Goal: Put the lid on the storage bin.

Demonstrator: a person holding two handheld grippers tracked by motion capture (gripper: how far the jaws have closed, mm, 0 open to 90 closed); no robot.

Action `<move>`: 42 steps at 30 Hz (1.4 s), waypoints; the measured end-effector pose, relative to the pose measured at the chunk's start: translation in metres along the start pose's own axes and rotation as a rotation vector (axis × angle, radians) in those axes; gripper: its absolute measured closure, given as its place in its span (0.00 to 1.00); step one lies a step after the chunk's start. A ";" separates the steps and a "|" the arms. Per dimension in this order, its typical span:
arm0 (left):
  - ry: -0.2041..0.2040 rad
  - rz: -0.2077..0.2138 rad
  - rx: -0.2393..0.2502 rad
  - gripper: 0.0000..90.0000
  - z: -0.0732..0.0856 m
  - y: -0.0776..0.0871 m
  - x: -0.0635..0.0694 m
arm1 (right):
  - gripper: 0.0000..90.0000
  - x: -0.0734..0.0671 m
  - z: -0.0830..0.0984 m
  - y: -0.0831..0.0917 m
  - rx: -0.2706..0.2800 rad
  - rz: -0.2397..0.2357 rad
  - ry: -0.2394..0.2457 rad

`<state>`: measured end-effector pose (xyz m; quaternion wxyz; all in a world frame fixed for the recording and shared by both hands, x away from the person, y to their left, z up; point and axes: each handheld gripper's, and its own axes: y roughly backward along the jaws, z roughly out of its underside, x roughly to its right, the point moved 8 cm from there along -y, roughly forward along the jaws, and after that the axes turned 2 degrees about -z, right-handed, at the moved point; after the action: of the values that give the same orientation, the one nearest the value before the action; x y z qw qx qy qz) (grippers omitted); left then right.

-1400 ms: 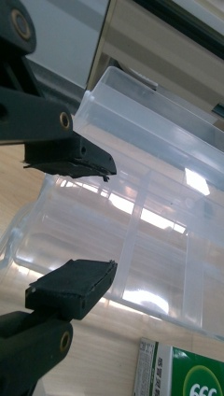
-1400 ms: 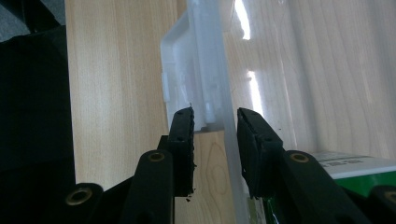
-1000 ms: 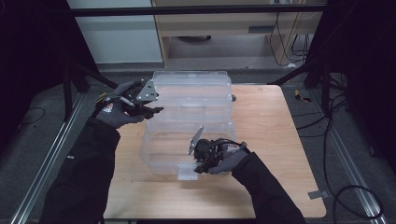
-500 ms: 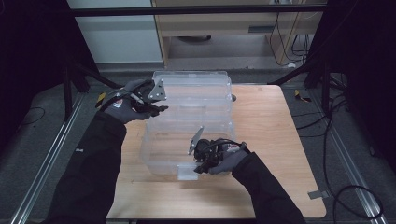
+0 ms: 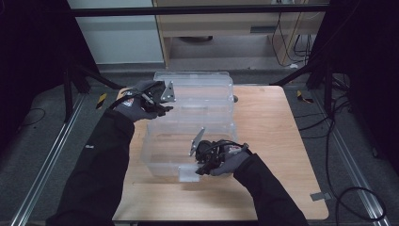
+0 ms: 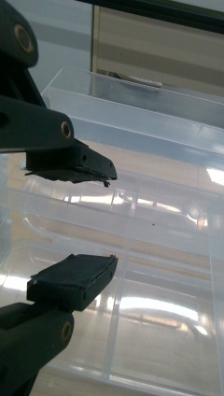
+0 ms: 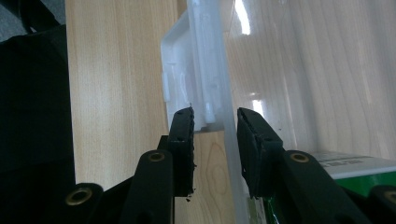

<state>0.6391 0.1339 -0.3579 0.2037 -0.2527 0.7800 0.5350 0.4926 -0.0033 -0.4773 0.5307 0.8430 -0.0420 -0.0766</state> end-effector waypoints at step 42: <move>-0.126 -0.013 -0.148 0.87 -0.006 -0.025 0.008 | 0.75 0.000 -0.001 0.000 -0.011 0.015 -0.001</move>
<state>0.6476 0.1189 -0.3789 0.2367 -0.2377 0.7225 0.6046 0.4927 -0.0028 -0.4769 0.5360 0.8397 -0.0480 -0.0732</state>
